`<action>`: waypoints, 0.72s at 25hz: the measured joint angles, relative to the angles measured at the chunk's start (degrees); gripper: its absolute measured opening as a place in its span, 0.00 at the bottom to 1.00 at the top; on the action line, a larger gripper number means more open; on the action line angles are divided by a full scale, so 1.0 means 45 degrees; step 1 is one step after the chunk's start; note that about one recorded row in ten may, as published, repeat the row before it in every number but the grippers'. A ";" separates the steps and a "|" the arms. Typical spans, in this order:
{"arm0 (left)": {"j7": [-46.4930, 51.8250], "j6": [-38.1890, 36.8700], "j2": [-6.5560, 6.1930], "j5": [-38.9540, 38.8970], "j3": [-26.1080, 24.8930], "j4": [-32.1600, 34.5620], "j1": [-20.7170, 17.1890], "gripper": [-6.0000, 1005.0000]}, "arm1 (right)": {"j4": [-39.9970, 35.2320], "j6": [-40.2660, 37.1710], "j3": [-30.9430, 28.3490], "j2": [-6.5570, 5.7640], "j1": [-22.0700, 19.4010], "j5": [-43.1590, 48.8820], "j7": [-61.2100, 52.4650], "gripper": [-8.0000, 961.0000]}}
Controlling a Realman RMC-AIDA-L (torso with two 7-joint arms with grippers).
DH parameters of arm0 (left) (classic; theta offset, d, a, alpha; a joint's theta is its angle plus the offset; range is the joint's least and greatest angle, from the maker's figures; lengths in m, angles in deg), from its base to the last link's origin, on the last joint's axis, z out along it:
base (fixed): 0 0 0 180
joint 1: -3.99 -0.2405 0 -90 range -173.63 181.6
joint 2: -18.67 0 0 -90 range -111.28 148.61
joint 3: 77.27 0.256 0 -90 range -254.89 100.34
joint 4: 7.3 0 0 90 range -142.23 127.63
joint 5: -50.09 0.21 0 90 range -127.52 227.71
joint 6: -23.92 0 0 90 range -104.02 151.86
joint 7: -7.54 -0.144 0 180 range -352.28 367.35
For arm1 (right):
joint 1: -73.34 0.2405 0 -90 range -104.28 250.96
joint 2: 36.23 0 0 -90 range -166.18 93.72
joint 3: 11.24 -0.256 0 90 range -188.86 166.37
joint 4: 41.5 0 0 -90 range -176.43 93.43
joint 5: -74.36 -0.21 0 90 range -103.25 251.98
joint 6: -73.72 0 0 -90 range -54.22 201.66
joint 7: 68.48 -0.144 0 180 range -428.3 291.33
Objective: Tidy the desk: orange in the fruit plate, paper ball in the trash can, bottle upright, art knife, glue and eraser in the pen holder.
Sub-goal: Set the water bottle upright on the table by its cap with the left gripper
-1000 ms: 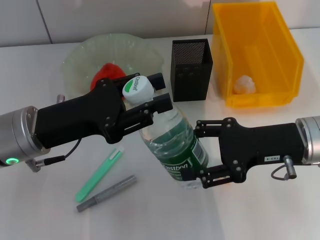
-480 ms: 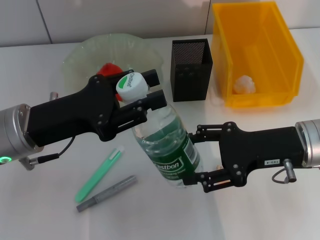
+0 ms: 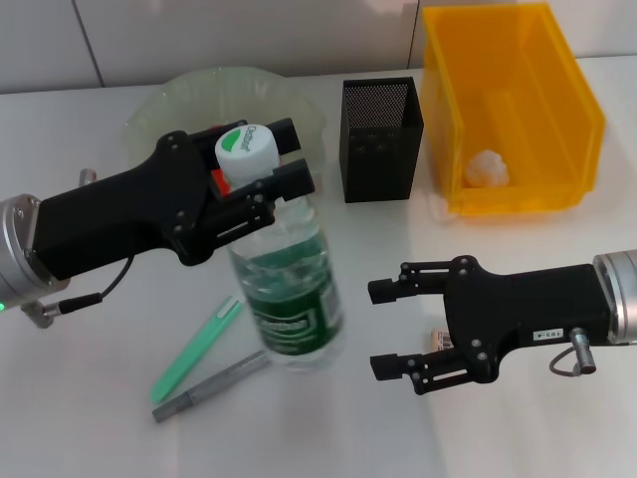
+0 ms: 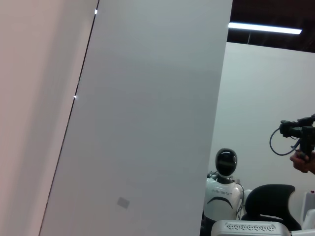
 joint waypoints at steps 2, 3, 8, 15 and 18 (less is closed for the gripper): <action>-0.0024 0.0011 -0.0022 0.0004 -0.0193 0.0010 -0.0001 0.44 | -0.0001 -0.0031 -0.0077 -0.0002 -0.0024 0.0031 0.0001 0.83; -0.0088 0.0049 -0.0047 0.0008 -0.0312 0.0012 -0.0032 0.44 | -0.0001 -0.0043 -0.0124 -0.0009 -0.0056 0.0043 0.0000 0.83; -0.0654 0.0267 -0.0096 0.0036 -0.0843 0.0019 -0.0201 0.44 | -0.0010 -0.0095 -0.0485 -0.0046 -0.0360 0.0062 0.0026 0.83; -0.2064 0.1512 0.0009 0.0032 -0.1279 0.0035 -0.0627 0.44 | 0.0039 -0.0397 -0.1575 -0.0052 -0.0732 0.0062 0.0124 0.83; -0.3250 0.2604 0.0285 -0.0033 -0.1299 0.0034 -0.1031 0.44 | 0.0040 -0.0424 -0.1679 -0.0052 -0.0782 0.0062 0.0126 0.83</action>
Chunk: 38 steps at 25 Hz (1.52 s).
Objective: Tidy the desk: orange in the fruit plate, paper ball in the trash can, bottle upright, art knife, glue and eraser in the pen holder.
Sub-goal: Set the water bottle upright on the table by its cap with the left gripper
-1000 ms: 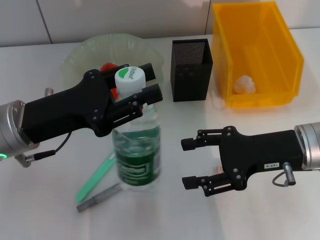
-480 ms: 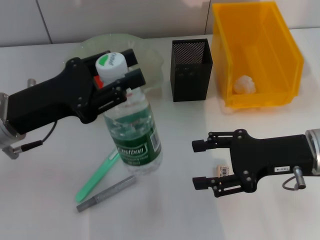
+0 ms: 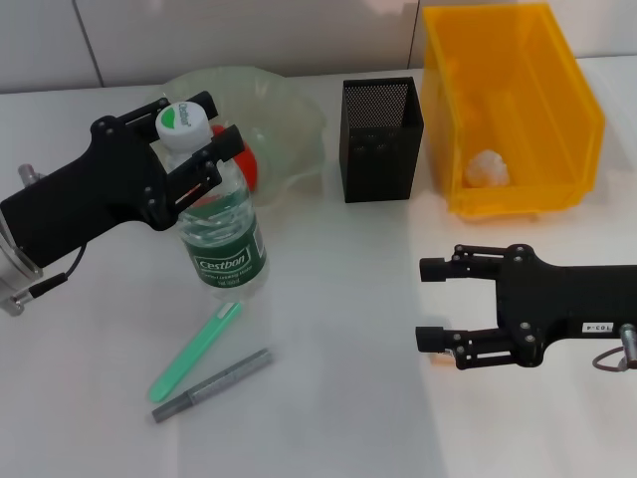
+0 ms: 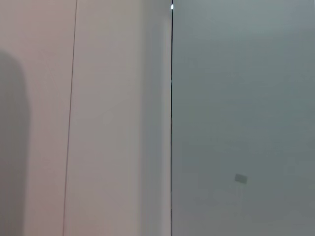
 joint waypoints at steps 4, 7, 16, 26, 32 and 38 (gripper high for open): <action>-0.0981 0.0402 0.0217 -0.0054 -0.0178 -0.0110 -0.0150 0.44 | 0.0000 -0.0004 -0.0071 0.0000 -0.0040 0.0000 0.0004 0.83; -0.1267 0.0814 0.0248 -0.0093 -0.0274 -0.0157 -0.0198 0.44 | -0.0001 -0.0005 -0.0094 0.0000 -0.0044 0.0000 0.0007 0.83; -0.1446 0.1806 0.0254 -0.0100 -0.0284 -0.0173 -0.0191 0.44 | -0.0001 0.0100 -0.0116 0.0036 -0.0090 0.0000 0.0012 0.83; -0.2952 0.2586 0.0302 -0.0869 -0.0274 -0.1923 0.0585 0.44 | -0.0001 0.0166 -0.0116 0.0089 0.0055 0.0201 0.0012 0.83; -0.3182 0.2684 0.0312 -0.0870 -0.0283 -0.1962 0.0607 0.44 | -0.0001 0.0174 -0.0065 0.0104 0.0090 0.0272 0.0012 0.83; -0.3698 0.2790 0.0344 -0.0870 -0.0235 -0.1988 0.0580 0.44 | 0.0003 0.0194 -0.0022 0.0100 0.0089 0.0282 0.0012 0.83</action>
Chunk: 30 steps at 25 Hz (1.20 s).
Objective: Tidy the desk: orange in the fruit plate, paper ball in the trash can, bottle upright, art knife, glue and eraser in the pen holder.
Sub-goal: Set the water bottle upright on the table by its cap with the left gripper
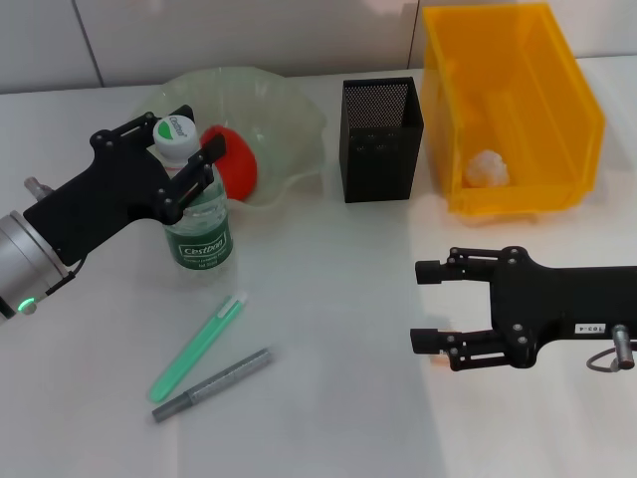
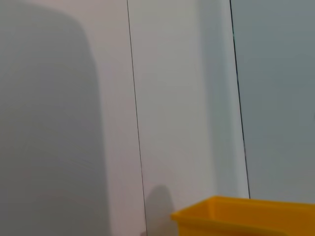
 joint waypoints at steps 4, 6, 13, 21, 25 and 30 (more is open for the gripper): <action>-0.0064 0.0058 0.0009 0.0000 0.0040 -0.0012 -0.0013 0.44 | 0.0042 0.0027 0.0020 -0.0002 0.0000 0.0031 0.0000 0.83; -0.0065 0.0060 0.0008 0.0000 0.0044 -0.0013 -0.0038 0.44 | 0.0082 0.0059 0.0024 -0.0002 -0.0001 0.0057 0.0001 0.83; -0.0066 0.0056 0.0006 0.0001 0.0060 -0.0012 -0.0112 0.44 | 0.0269 0.0122 0.0024 -0.0002 0.0107 0.0190 0.0012 0.83; -0.0062 -0.0329 0.0006 -0.0070 0.0065 -0.0003 -0.0169 0.49 | 0.0290 0.0122 0.0024 -0.0002 0.0138 0.0198 0.0019 0.83; -0.0027 -0.0575 0.0005 -0.0070 0.0065 0.0135 -0.0267 0.55 | 0.0290 0.0119 0.0024 -0.0002 0.0138 0.0218 0.0020 0.83; 0.0542 -0.1514 -0.0007 -0.0070 0.0082 0.1257 -0.1029 0.71 | 0.0288 0.0115 -0.0052 -0.0002 0.0106 0.0219 0.0020 0.83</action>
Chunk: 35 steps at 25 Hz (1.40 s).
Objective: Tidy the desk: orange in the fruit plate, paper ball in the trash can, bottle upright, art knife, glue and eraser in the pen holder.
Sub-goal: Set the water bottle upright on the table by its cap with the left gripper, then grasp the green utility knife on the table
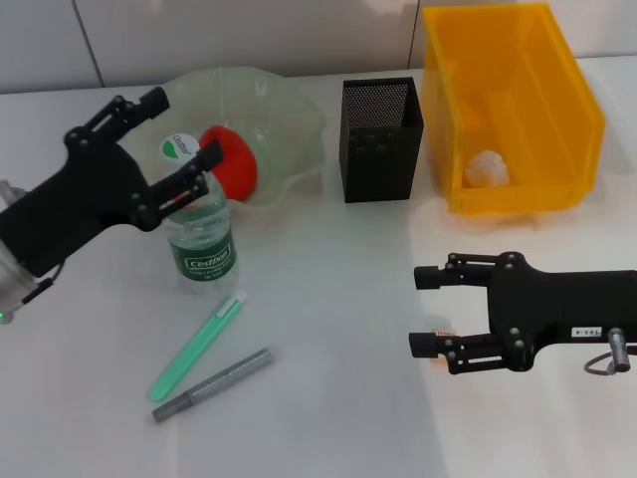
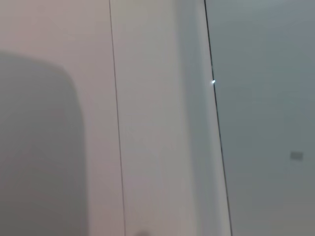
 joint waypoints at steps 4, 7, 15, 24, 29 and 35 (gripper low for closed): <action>0.1657 -0.0756 0.0009 0.0001 0.0544 0.1915 -0.1067 0.80 | -0.0088 -0.0001 -0.0079 -0.0021 -0.0055 0.0000 0.0011 0.83; 0.4017 0.0072 -0.0035 0.0140 0.2160 0.4589 -0.2201 0.80 | -0.0160 -0.0005 -0.0281 -0.0059 -0.0062 0.0000 0.0014 0.83; 0.9436 0.4929 -0.0110 0.3729 0.5670 1.2087 -0.5279 0.80 | -0.0296 -0.0454 -0.0596 -0.0344 0.0015 0.0257 0.0022 0.83; 1.7846 0.3664 -0.0109 0.9884 0.5810 1.5688 -0.5101 0.79 | -0.0604 -0.1092 -0.1139 -0.0427 0.0050 0.1236 0.0010 0.83; 2.0384 0.2356 -0.0124 1.1300 0.5883 1.6903 -0.4887 0.78 | -0.0606 -0.1108 -0.1835 -0.0482 0.0017 0.1739 0.0010 0.83; 2.3614 0.0976 -0.0099 1.3917 0.6290 1.7090 -0.3497 0.77 | -0.0579 -0.1030 -0.1937 -0.0463 -0.0045 0.1926 0.0010 0.83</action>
